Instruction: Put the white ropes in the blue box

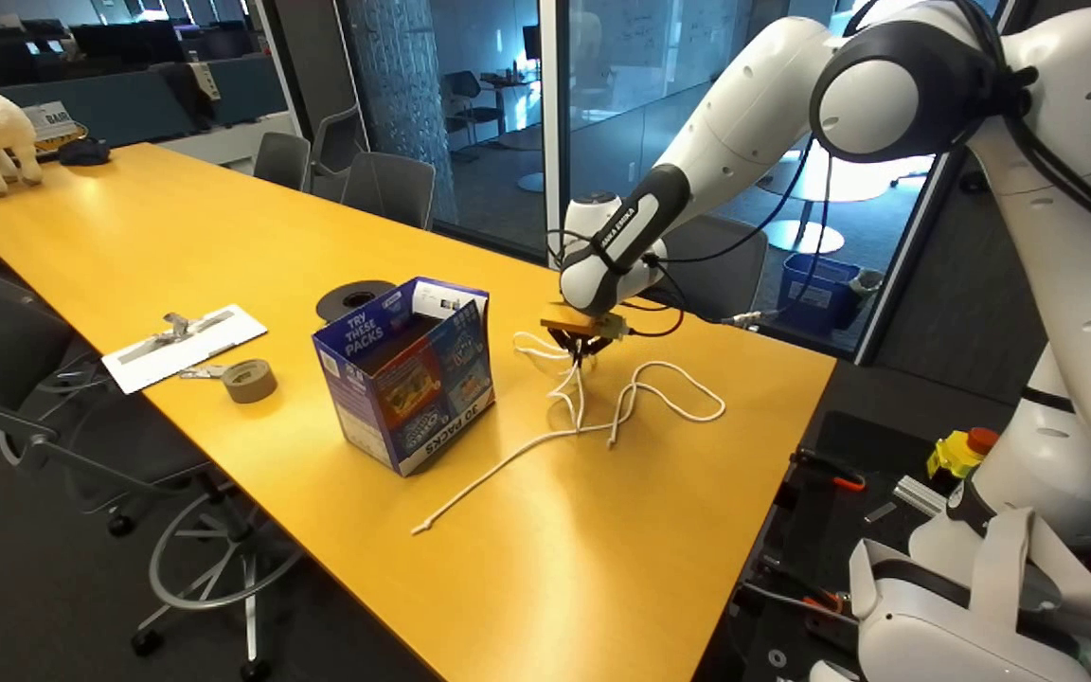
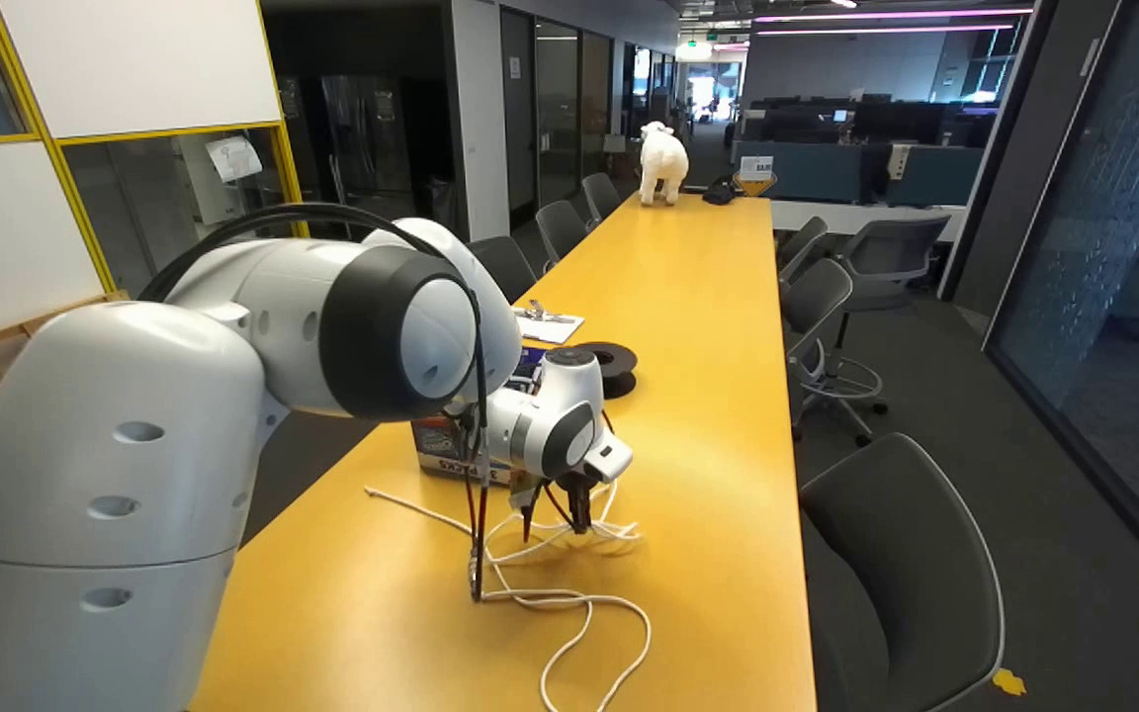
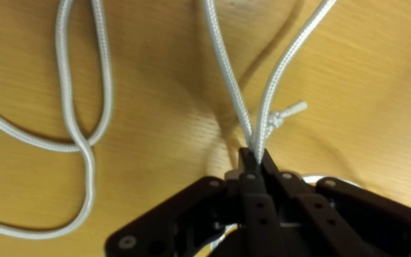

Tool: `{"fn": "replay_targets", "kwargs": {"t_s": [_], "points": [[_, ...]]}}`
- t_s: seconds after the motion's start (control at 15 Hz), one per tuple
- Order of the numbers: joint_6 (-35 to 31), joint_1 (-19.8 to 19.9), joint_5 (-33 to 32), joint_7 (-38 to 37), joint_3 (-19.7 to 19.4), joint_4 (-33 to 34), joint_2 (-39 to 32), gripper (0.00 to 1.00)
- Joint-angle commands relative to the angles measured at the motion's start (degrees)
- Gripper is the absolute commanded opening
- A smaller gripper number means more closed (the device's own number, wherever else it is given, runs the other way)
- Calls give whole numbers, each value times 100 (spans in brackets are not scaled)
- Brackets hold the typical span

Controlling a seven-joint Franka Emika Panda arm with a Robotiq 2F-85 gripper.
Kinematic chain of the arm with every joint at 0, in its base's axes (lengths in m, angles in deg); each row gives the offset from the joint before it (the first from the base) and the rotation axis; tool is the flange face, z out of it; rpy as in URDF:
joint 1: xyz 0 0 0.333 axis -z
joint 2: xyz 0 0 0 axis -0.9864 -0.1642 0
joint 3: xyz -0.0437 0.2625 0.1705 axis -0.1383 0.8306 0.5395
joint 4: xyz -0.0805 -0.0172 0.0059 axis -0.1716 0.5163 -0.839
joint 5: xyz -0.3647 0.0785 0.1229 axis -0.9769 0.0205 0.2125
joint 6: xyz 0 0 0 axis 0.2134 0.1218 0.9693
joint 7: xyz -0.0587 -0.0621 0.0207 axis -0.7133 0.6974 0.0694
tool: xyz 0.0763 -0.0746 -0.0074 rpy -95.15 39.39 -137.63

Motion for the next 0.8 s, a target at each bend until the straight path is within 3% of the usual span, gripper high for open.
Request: {"fn": "replay_targets", "kwargs": {"t_s": [0.0, 0.33, 0.73], "points": [[95, -364, -166, -55, -268, -12, 717, 2], [417, -831, -774, -503, -484, 286, 1594, 2], [1202, -1193, -1902, -1940, -293, 1197, 2321, 1]]}}
